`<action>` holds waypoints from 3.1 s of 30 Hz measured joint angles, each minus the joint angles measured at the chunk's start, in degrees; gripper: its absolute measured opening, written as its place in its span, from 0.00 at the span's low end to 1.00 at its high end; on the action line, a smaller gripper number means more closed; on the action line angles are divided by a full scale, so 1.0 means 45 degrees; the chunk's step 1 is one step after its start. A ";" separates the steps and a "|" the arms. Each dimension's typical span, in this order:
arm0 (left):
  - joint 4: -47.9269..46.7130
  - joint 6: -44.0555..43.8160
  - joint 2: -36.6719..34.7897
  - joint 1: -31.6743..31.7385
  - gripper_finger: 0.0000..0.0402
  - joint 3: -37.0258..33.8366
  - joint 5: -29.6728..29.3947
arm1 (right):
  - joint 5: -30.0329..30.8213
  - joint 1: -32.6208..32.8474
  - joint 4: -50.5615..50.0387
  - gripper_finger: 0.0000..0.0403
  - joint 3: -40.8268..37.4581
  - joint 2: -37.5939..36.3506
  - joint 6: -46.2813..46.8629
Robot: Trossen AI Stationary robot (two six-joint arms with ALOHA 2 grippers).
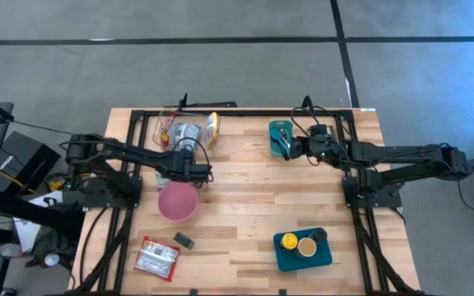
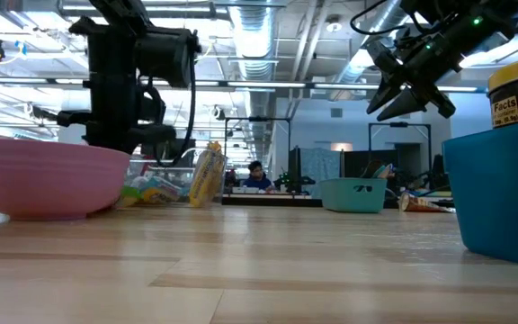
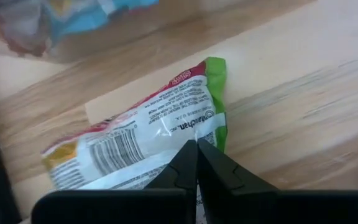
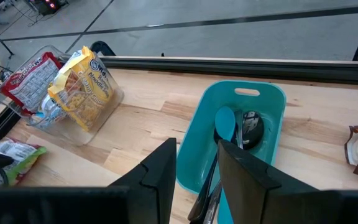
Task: Pick & Place Food Item
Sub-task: Put the green noodle pack into the transparent bin
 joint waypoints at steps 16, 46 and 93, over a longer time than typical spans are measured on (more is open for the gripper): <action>0.1730 0.0001 -0.3516 0.0005 0.00 0.0005 -0.1400 | 0.0005 0.0000 0.0010 0.28 0.0000 0.0005 0.0005; 0.6397 0.3153 -0.5950 0.0109 0.00 0.0010 -0.2730 | 0.0005 0.0000 -0.0029 0.28 0.0005 0.0005 0.0000; 0.6290 1.0205 -0.4352 0.5919 0.00 -0.0005 -0.2293 | 0.0000 -0.0001 -0.0102 0.28 0.0002 0.0005 0.0000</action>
